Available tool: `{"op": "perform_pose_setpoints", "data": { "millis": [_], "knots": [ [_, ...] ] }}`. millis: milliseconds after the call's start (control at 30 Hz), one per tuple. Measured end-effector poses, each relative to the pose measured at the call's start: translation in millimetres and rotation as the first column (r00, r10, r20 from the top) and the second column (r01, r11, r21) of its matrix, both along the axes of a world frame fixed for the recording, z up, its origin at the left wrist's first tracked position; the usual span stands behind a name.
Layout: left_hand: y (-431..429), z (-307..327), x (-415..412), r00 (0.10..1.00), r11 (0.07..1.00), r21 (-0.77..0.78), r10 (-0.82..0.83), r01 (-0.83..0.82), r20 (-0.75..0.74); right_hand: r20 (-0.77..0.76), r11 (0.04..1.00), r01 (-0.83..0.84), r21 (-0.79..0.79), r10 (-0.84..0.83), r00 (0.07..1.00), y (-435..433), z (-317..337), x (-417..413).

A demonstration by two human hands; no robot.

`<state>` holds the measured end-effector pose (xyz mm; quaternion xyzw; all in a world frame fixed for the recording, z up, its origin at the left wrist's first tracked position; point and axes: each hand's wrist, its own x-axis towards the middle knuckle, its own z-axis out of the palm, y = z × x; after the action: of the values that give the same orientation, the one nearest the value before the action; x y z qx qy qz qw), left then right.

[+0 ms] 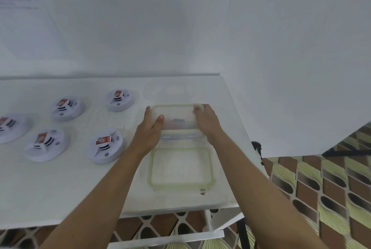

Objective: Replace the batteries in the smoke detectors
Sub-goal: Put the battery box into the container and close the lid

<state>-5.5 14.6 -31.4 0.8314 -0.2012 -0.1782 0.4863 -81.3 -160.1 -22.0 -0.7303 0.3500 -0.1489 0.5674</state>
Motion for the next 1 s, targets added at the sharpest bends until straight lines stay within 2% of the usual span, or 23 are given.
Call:
{"op": "perform_pose_setpoints", "data": {
  "millis": [133, 333, 500, 667, 733, 867, 1000],
  "knots": [
    [0, -4, 5, 0.999, 0.998, -0.050, 0.025, -0.026, -0.027, -0.019, 0.999, -0.005, -0.039, 0.004, 1.000, -1, -2, 4],
    [-1, 2, 26, 0.994, 0.986, -0.161, -0.064, 0.048, -0.092, -0.022, 0.996, -0.034, -0.081, 0.032, 0.999, -2, 0, 1],
    [-8, 13, 43, 0.985, 0.989, -0.016, -0.143, 0.146, 0.092, 0.002, 0.991, -0.018, -0.135, 0.019, 1.000, -8, 4, -3],
    [-30, 16, 30, 0.968, 0.991, 0.032, -0.136, 0.132, 0.210, 0.119, 0.982, 0.169, -0.086, -0.158, 0.980, -17, 4, -10],
    [-45, 16, 19, 0.967, 0.994, 0.047, -0.107, 0.098, 0.232, 0.157, 0.965, 0.262, -0.025, -0.255, 0.954, -23, 3, -18],
    [-78, 10, -7, 0.960, 0.996, 0.018, 0.082, -0.090, 0.266, 0.176, 0.936, 0.348, 0.052, -0.352, 0.919, -33, 0, -30],
    [-101, 14, -35, 0.941, 0.981, 0.092, 0.136, -0.172, 0.310, 0.221, 0.913, 0.407, 0.013, -0.400, 0.889, -40, -6, -34]
  ]
}}
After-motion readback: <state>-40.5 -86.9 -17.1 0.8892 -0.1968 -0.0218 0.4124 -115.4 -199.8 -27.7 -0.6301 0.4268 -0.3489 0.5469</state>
